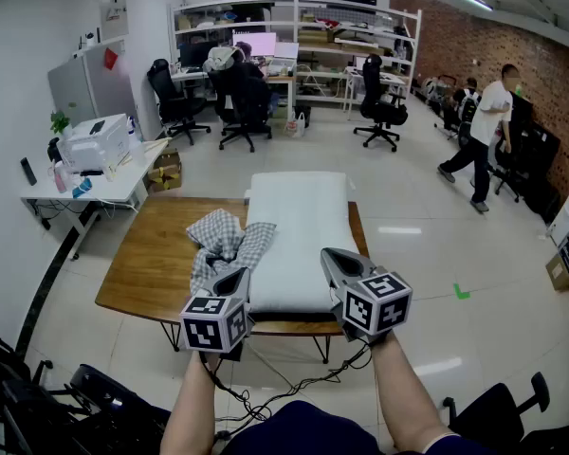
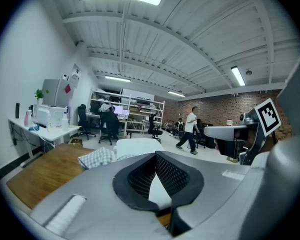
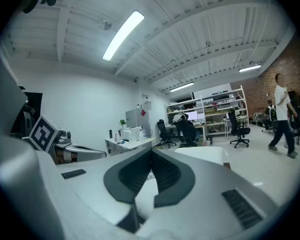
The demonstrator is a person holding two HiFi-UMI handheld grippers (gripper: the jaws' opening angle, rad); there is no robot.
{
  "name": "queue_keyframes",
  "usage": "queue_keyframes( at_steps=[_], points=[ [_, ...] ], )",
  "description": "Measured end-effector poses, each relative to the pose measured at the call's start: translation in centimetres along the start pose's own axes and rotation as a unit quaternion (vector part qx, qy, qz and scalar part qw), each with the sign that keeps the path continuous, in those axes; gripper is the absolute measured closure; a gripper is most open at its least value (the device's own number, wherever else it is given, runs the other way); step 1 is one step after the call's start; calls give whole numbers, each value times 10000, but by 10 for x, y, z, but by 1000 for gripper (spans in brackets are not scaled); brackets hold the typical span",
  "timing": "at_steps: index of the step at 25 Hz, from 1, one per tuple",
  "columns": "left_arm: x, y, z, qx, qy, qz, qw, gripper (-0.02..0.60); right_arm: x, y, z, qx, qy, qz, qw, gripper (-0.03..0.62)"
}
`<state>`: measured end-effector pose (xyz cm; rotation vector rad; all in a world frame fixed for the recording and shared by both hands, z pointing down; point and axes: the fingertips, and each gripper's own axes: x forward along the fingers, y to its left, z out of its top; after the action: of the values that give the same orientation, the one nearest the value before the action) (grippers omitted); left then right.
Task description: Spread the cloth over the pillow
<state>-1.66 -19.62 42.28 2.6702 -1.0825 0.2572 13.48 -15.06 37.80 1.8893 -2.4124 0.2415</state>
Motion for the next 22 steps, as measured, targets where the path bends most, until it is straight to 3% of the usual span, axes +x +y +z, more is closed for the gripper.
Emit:
queue_keyframes(
  at_steps=[7, 15, 22],
  points=[
    [2, 28, -27, -143, 56, 342, 9993, 574, 7, 4, -17, 94, 141, -13, 9999, 585],
    [-6, 65, -86, -464, 252, 821, 9952, 572, 17, 20, -52, 210, 517, 170, 9983, 585],
    [-14, 87, -137, -725, 686, 1148, 9884, 573, 28, 36, -74, 219, 798, 314, 9961, 585]
  ],
)
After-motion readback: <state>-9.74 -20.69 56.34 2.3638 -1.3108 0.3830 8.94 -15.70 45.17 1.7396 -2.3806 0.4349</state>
